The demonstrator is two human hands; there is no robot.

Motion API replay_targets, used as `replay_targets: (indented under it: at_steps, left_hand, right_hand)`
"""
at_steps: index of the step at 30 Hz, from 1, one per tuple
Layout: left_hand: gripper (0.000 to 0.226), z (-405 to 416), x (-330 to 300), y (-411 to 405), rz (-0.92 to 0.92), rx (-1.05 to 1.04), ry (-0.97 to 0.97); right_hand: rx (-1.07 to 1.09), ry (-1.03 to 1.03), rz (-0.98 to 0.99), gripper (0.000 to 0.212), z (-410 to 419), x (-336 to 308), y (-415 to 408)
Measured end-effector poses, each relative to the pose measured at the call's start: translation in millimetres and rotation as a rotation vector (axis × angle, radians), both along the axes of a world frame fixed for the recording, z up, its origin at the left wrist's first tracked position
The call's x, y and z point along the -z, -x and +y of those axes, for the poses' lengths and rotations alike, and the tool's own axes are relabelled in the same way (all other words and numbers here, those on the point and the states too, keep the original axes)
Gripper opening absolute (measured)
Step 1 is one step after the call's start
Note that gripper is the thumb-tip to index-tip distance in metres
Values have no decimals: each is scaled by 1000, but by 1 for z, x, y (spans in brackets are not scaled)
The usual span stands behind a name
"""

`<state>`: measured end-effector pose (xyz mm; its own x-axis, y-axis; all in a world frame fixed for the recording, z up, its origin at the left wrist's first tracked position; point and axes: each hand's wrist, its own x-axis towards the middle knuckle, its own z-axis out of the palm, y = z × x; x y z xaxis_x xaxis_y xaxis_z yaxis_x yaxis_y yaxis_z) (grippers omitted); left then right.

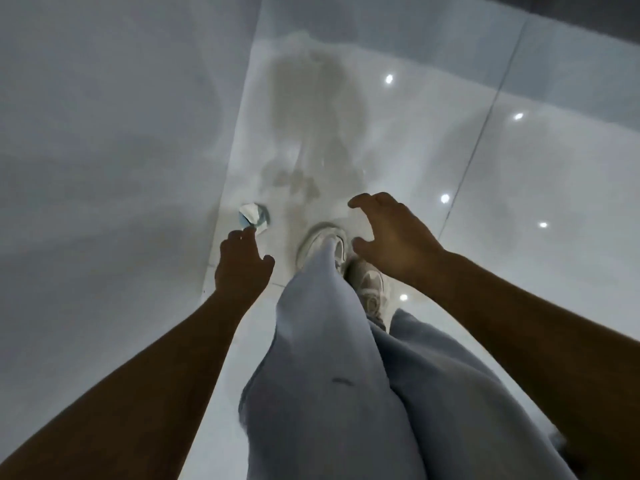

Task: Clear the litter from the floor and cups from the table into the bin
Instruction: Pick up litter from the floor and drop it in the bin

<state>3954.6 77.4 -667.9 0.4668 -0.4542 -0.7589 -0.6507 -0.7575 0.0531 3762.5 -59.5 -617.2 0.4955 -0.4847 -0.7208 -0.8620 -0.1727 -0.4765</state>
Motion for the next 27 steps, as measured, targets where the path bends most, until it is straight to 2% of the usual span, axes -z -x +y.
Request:
replay_targets:
  at_steps: [4, 7, 11, 14, 17, 20, 27]
  left_hand:
    - [67, -4, 91, -18, -15, 18, -17]
    - [74, -3, 136, -29, -58, 30, 9]
    - [81, 0, 170, -41, -115, 66, 79]
    - [76, 0, 182, -39, -83, -40, 177]
    - [61, -2, 179, -30, -69, -77, 185]
    - [58, -15, 156, -19, -45, -82, 184]
    - [63, -90, 27, 21, 41, 81, 284]
  right_hand:
    - [-181, 62, -15, 58, -38, 76, -11]
    - [-259, 82, -23, 57, -63, 111, -19]
    - [-311, 95, -46, 56, -85, 135, -31]
    - [-360, 87, -66, 57, -91, 143, -36]
    - [-350, 69, -58, 55, -93, 143, -36]
    - [-302, 60, -42, 55, -91, 130, -29]
    - [-93, 7, 56, 54, -69, 24, 8]
